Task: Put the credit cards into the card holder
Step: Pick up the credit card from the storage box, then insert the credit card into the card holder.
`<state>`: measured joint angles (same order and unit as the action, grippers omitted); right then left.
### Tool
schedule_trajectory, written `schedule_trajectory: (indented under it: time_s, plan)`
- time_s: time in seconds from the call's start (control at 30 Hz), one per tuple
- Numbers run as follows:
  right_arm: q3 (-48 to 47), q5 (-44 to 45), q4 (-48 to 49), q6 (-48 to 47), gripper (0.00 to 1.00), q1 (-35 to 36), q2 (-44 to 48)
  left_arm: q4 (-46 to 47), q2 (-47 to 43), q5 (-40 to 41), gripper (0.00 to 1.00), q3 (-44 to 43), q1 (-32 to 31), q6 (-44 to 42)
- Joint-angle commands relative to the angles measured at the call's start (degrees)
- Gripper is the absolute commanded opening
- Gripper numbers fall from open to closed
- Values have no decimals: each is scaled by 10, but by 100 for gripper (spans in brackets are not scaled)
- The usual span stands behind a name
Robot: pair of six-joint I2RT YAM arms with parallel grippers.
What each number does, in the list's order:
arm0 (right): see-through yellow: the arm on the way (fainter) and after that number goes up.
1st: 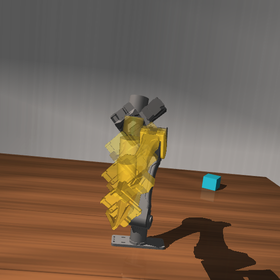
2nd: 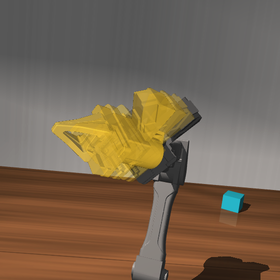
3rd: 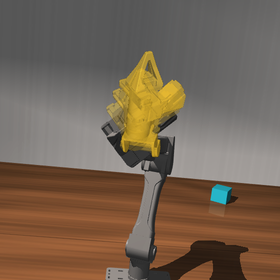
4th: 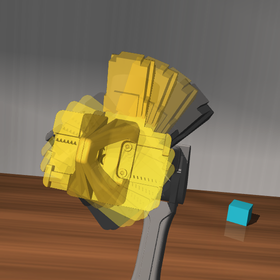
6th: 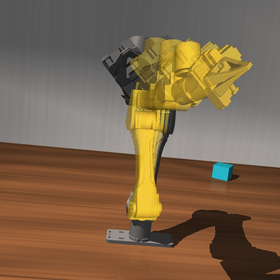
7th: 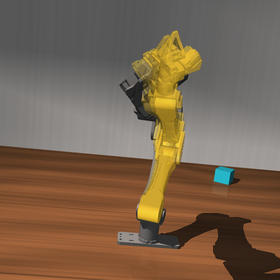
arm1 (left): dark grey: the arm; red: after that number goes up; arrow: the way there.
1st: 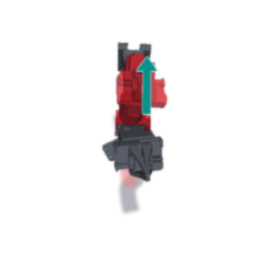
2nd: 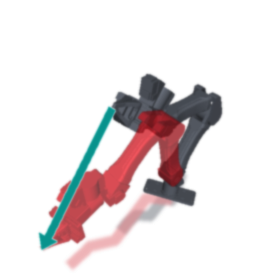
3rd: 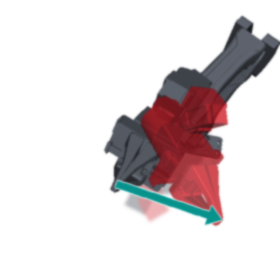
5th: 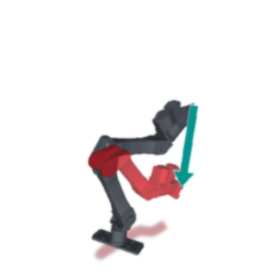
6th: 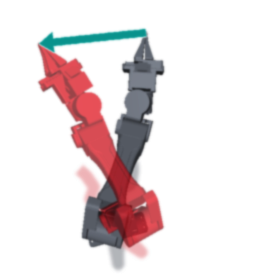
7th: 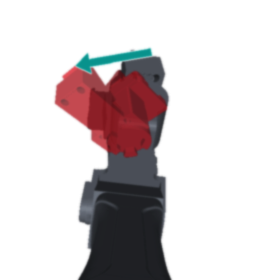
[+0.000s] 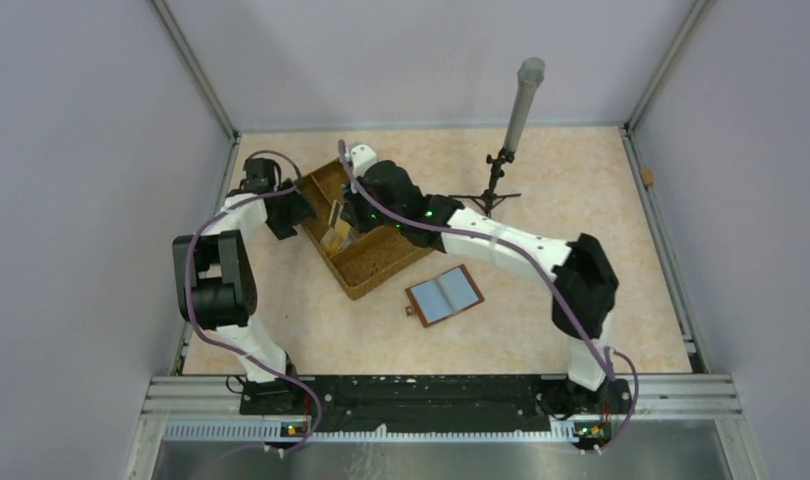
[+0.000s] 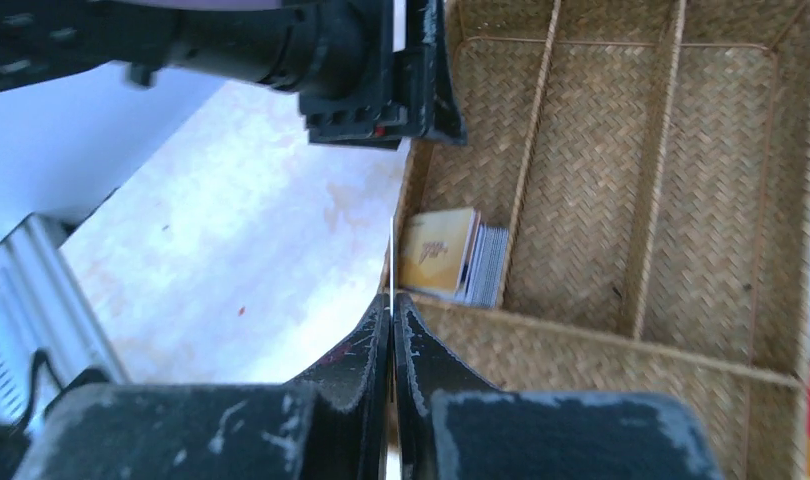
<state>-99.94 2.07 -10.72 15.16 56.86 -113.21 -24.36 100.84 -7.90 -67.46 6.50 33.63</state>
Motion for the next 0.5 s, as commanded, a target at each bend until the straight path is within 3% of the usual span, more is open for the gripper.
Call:
schedule_trajectory:
  time_s: [0.0, 0.1, 0.17, 0.33, 0.47]
  plan:
    - [82, -19, 7, 11, 0, -9, 157, -4, -38, 28, 73, -29, -1, -27]
    - [189, -19, -32, 28, 0, -47, 248, -15, -58, 50, 86, -37, -1, -43]
    - [260, -66, -56, 39, 0, -87, 309, -19, -77, 58, 92, -39, -3, -54]
    - [404, -166, -123, 27, 0, -200, 426, -33, -150, 116, 97, -38, -42, -104]
    - [484, -274, -151, 2, 0, -304, 452, -59, -202, 124, 97, -25, -134, -125]
